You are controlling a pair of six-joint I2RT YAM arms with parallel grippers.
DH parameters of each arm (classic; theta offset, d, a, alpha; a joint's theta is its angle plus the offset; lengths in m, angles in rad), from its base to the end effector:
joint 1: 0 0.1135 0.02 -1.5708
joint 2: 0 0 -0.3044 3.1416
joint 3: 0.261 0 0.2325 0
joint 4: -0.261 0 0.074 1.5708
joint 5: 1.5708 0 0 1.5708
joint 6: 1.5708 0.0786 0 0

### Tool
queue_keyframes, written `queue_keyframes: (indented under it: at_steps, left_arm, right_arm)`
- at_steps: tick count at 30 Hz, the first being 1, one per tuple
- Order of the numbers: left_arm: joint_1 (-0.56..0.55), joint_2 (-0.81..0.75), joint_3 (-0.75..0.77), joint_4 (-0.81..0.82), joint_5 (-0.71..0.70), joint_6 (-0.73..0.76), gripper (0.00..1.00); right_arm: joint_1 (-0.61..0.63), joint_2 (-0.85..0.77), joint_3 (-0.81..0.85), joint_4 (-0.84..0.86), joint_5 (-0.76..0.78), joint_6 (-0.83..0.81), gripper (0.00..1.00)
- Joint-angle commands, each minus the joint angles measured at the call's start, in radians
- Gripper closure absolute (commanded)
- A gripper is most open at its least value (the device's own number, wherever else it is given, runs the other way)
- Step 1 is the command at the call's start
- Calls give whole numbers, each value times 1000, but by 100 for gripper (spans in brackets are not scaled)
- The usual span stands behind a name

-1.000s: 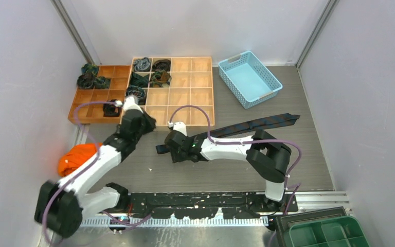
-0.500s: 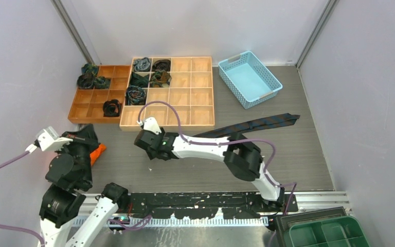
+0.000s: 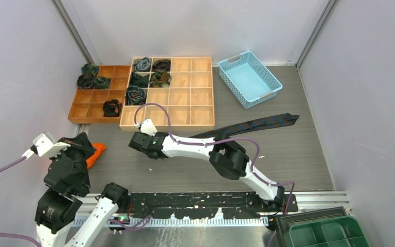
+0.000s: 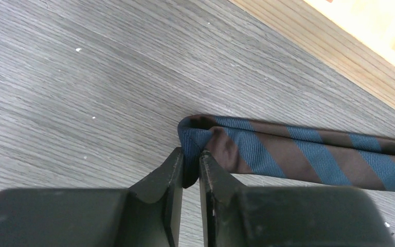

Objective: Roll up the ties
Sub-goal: Roll the tie at the center of the board.

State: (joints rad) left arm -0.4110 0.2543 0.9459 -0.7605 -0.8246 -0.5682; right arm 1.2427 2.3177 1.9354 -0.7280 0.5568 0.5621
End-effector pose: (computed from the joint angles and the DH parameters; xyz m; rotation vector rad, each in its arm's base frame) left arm 0.0113 0.0580 0.3708 -0.7273 1.4455 -0.0793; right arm 0.2069 0.4790 0.1827 -0.6574 2.3445 0.0166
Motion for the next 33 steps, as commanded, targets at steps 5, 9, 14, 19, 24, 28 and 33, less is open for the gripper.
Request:
queue_keyframes:
  at_steps: [5,9,14,19,24,28,33]
  left_arm:
    - [3,11,2,35,38,13,100]
    - [2,76,4,51,98,-8,100]
    - [3,145,-26,113,220,-40,100]
    - [3,204,-82,205,354,-64,100]
    - [3,292,-131,307,502,-90,100]
    - [2,348,-155,365,553,-106,100]
    - [1,420,-208,457,634,-128,100]
  right_arm:
    - [-3,-132,-133,166,-86,-13,82]
    - [-24,-286,-301,342,-223,-26,82]
    - [-132,-418,-499,534,-457,37,82]
    - [-247,-497,-698,720,-673,137,83]
    - [-348,-511,-882,961,-804,230,84]
    - [-387,-539,-957,1005,-815,246,84]
    - [-404,-589,-997,944,-767,211,84]
